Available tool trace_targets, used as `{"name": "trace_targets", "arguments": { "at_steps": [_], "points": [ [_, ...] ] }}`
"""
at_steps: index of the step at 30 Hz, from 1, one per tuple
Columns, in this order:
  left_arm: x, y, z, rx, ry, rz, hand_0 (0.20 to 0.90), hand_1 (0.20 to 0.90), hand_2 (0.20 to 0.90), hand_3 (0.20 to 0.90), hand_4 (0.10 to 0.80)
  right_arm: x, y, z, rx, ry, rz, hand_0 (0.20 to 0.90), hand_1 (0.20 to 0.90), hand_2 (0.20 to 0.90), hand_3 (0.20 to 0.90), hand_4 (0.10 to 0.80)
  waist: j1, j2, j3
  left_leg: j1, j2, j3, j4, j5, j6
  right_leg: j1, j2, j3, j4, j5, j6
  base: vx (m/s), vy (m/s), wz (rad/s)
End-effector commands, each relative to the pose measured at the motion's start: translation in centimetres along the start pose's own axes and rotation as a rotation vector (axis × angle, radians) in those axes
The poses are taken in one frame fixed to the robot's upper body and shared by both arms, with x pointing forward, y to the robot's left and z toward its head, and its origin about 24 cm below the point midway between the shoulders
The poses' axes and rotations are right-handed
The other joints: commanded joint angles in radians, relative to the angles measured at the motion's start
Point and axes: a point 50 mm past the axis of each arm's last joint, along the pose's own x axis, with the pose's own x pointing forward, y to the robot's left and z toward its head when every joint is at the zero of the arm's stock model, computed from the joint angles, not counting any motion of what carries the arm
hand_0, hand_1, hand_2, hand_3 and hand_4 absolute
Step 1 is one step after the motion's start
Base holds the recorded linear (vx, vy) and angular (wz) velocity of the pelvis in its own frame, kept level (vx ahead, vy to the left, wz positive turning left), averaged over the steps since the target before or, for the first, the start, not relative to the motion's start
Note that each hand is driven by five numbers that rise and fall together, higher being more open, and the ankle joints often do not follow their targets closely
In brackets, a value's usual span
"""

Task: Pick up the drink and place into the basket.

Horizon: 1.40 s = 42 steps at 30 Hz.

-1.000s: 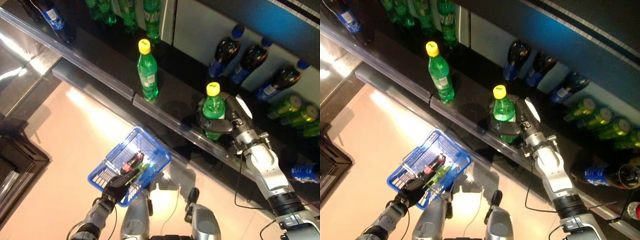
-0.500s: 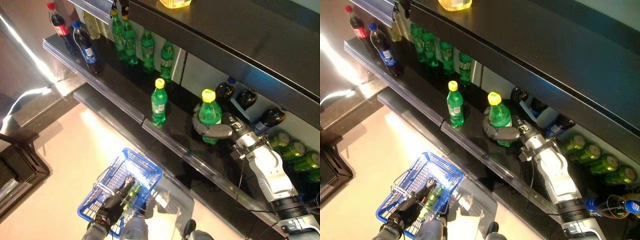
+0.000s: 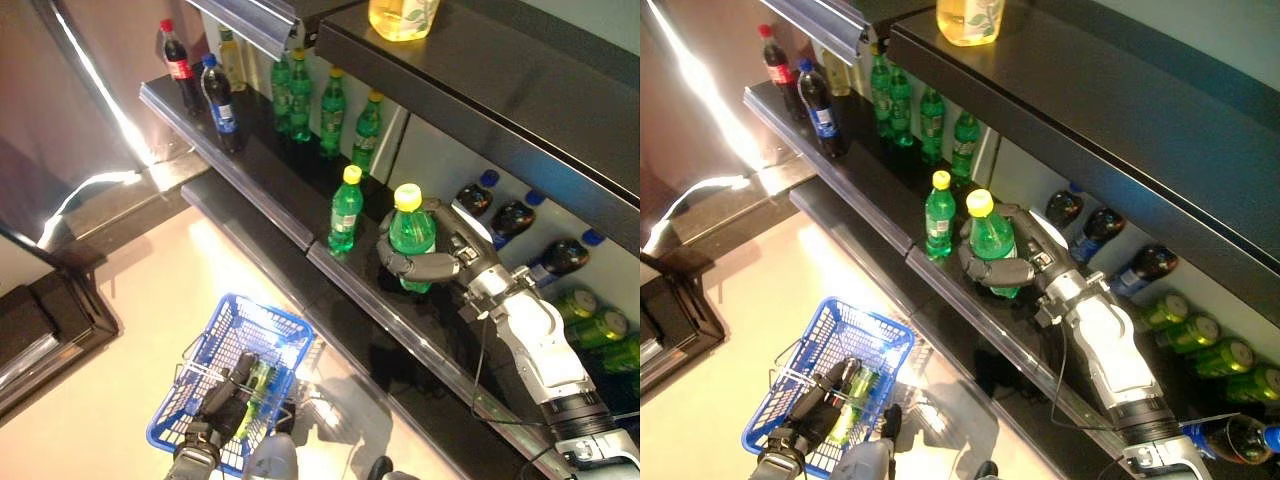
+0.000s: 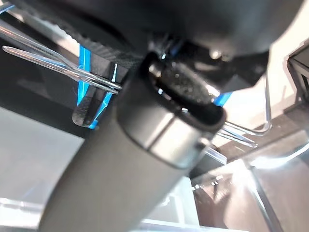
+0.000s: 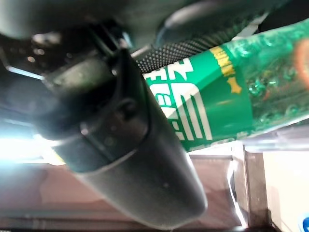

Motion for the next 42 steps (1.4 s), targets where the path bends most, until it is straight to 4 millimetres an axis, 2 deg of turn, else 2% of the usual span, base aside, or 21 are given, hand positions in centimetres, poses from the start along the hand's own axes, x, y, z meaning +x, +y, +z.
{"name": "trace_targets", "arguments": {
  "at_steps": [1,12,13,19,27,42],
  "points": [
    [2.4,-10.3,0.7,-0.009,-0.065,-0.648,0.300,0.300,0.300,0.200,0.100,2.9,-0.1,6.6,0.007,-0.367,0.014,0.300,0.300,0.300,0.200,0.100,0.027,0.015,-0.192,0.085,0.011,0.031,-0.003,-0.103,-0.023,-0.045,0.027,-0.021,0.033,0.041,-0.037,-0.015,0.016,0.10],
    [0.5,-19.1,1.6,0.068,-0.090,-0.974,0.300,0.300,0.300,0.200,0.100,3.2,2.6,6.3,0.064,-0.371,0.112,0.300,0.300,0.300,0.200,0.100,0.066,0.009,-0.185,0.066,0.002,0.009,-0.003,-0.088,-0.018,-0.033,0.023,-0.052,0.015,0.056,-0.029,-0.002,0.006,0.13],
    [0.5,-19.1,1.6,0.069,-0.090,-0.974,0.300,0.300,0.300,0.200,0.100,3.2,2.7,6.3,0.064,-0.371,0.112,0.300,0.300,0.300,0.200,0.100,0.066,0.009,-0.185,0.066,0.002,0.009,-0.003,-0.088,-0.018,-0.032,0.023,-0.052,0.014,0.056,-0.029,0.006,-0.007,0.09],
    [-0.9,-22.5,1.7,0.097,-0.083,-1.114,0.300,0.300,0.300,0.200,0.100,3.4,4.5,6.4,0.098,-0.376,0.168,0.300,0.300,0.300,0.200,0.100,0.077,0.002,-0.186,0.058,-0.002,-0.003,-0.003,-0.086,-0.017,-0.029,0.022,-0.059,0.007,0.058,-0.023,0.004,-0.022,0.05],
    [-2.2,-24.8,1.5,0.120,-0.053,-1.225,0.300,0.300,0.300,0.200,0.100,3.5,6.0,6.8,0.129,-0.402,0.218,0.300,0.300,0.300,0.200,0.100,0.086,-0.004,-0.188,0.054,-0.001,-0.009,-0.003,-0.084,-0.015,-0.027,0.023,-0.063,0.011,0.053,-0.021,0.001,-0.014,0.02],
    [-4.5,-27.4,1.4,0.153,-0.012,-1.415,0.300,0.300,0.300,0.200,0.100,4.0,8.2,6.7,0.173,-0.389,0.264,0.300,0.300,0.300,0.200,0.100,0.106,-0.004,-0.193,0.045,-0.003,-0.021,-0.003,-0.072,-0.019,-0.020,0.020,-0.077,0.019,0.046,-0.015,0.001,-0.002,0.00]
  ]
}}
